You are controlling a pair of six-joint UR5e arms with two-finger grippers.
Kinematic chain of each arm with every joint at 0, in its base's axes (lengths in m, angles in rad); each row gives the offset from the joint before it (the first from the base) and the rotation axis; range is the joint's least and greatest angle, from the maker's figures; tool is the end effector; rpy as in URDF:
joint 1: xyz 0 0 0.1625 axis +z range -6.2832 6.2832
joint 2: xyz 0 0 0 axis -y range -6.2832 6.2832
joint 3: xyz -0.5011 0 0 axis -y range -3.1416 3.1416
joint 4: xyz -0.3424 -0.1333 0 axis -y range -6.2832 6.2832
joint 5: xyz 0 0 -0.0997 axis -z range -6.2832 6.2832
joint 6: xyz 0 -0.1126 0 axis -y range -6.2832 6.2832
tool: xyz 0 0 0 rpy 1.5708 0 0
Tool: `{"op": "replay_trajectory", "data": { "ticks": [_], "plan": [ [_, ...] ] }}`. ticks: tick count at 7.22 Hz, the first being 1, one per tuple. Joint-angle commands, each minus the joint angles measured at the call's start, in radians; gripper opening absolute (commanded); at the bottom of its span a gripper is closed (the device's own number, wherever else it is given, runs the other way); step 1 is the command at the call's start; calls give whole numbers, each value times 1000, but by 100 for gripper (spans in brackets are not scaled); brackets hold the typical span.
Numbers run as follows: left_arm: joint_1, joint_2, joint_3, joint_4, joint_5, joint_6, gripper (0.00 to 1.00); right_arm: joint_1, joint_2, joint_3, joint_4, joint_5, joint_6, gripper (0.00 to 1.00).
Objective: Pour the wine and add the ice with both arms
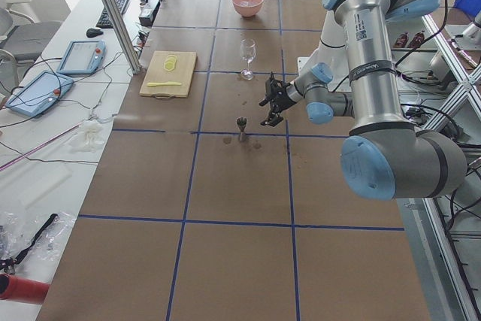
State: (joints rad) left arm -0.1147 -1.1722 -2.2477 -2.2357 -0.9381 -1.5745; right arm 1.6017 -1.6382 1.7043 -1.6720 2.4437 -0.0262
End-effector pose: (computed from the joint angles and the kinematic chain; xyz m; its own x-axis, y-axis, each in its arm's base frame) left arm 0.2422 -0.2291 0.5029 0.5812 -0.0700 -0.8107 0.5700 0.7461 0.3442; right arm 0.0595 -0.4034 0.7157 0.6421 0.0205 0.7664 -0.0141 0.9998 -0.0150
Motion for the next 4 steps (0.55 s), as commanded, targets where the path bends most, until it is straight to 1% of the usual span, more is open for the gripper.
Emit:
{"op": "replay_trajectory", "data": {
  "ticks": [1,2,3,4],
  "plan": [
    [55,-64,74,1,195,-47,100,0,0,0,0,0,2,100],
    [55,-64,89,1,221,-48,100,0,0,0,2,0,0,100],
    [55,-63,103,2,222,-48,100,0,0,0,0,0,-1,100],
    [55,-63,146,2,223,-67,100,0,0,0,0,0,-1,100]
  ]
}}
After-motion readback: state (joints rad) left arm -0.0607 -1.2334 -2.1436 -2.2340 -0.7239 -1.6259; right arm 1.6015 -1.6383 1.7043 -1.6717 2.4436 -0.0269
